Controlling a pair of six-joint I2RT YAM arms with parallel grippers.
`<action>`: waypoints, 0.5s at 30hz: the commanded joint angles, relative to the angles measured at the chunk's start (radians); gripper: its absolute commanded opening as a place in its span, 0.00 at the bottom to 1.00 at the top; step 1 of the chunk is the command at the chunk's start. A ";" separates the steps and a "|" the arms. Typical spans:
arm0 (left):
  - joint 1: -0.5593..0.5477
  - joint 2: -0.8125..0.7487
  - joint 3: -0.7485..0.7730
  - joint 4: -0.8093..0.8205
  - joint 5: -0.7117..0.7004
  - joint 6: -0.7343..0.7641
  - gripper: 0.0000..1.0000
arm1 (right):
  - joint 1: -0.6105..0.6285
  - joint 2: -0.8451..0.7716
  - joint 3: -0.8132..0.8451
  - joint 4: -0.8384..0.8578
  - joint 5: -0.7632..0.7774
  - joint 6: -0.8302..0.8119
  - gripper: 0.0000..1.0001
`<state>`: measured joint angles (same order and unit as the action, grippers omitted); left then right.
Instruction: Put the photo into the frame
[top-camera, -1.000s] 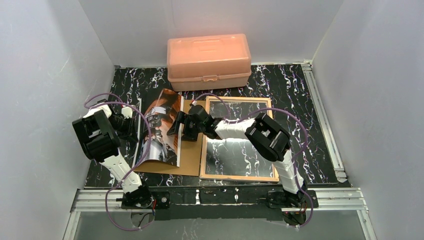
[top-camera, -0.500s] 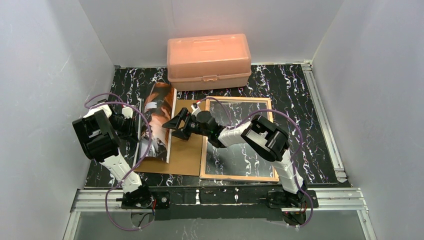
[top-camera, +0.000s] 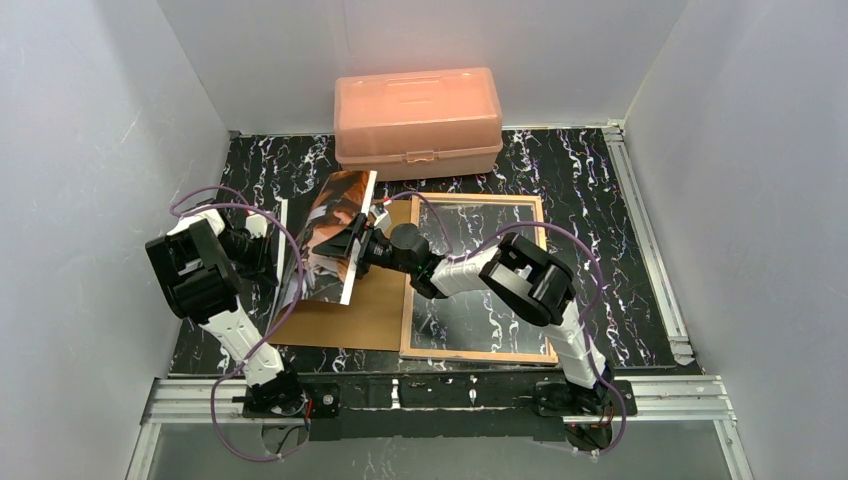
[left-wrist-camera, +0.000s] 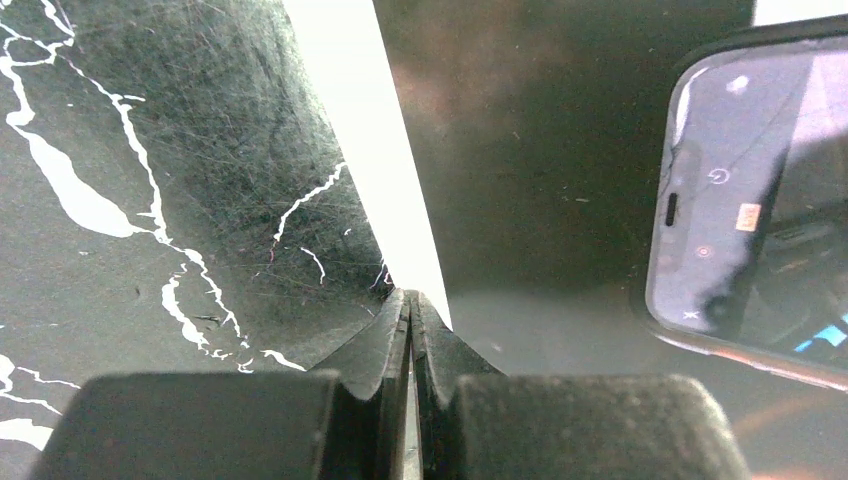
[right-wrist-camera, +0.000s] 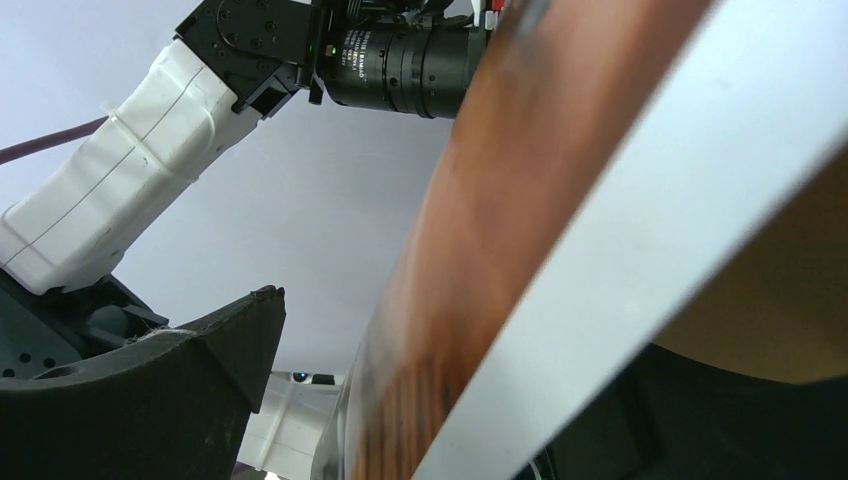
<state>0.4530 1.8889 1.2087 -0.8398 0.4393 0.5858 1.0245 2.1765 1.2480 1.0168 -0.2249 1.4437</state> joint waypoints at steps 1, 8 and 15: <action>-0.010 -0.011 -0.012 -0.047 0.000 0.025 0.00 | -0.002 -0.052 0.018 -0.030 -0.012 -0.077 0.99; -0.010 -0.017 -0.011 -0.052 0.001 0.027 0.00 | -0.026 -0.228 -0.030 -0.360 0.000 -0.288 0.88; -0.010 -0.015 -0.009 -0.051 0.006 0.020 0.00 | -0.026 -0.239 -0.013 -0.548 -0.024 -0.364 0.44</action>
<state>0.4511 1.8889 1.2087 -0.8467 0.4389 0.5945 0.9958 1.9453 1.2228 0.5755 -0.2359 1.1435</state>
